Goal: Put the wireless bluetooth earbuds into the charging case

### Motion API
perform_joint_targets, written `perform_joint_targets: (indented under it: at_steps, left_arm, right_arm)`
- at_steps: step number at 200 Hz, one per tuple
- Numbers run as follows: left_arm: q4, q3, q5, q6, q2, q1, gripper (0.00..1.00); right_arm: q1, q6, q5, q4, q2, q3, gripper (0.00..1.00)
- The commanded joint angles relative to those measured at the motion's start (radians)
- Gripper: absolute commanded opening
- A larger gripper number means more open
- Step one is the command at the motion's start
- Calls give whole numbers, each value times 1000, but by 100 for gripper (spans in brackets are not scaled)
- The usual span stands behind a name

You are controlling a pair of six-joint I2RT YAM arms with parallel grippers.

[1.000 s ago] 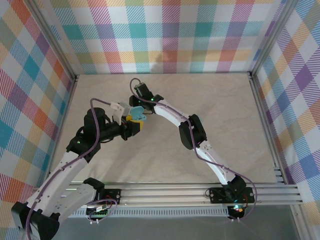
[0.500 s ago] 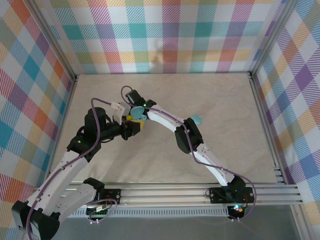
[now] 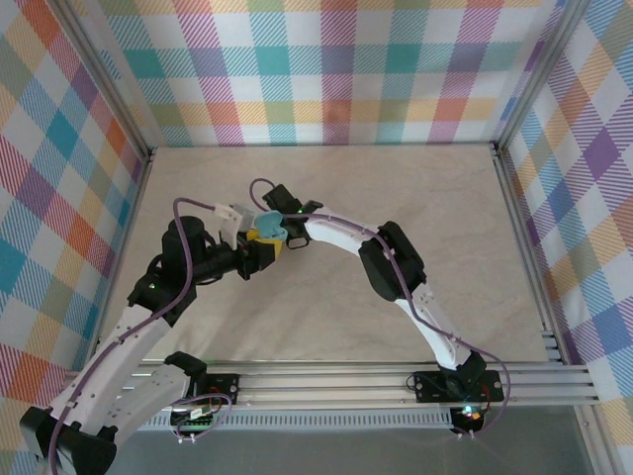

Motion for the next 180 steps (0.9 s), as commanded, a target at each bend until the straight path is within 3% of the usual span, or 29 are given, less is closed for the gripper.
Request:
perform_joint_targets:
  at_steps: [1, 49, 93, 132, 180]
  left_arm:
    - [58, -18, -10, -26, -29, 7, 10]
    - [41, -25, -19, -25, -50, 7, 10]
    - [94, -48, -27, -48, -34, 7, 10]
    - [208, -84, 7, -96, 27, 7, 10]
    - [238, -66, 40, -91, 102, 3, 10]
  right_arm:
    - [-23, -3, -30, 4, -92, -126, 18]
    - [-116, 1, -81, 81, -379, -520, 17]
    - [-234, -73, -87, -4, -628, -821, 17]
    - [-251, -144, -30, -99, -700, -902, 17]
    - [-251, -170, -37, -115, -673, -906, 24]
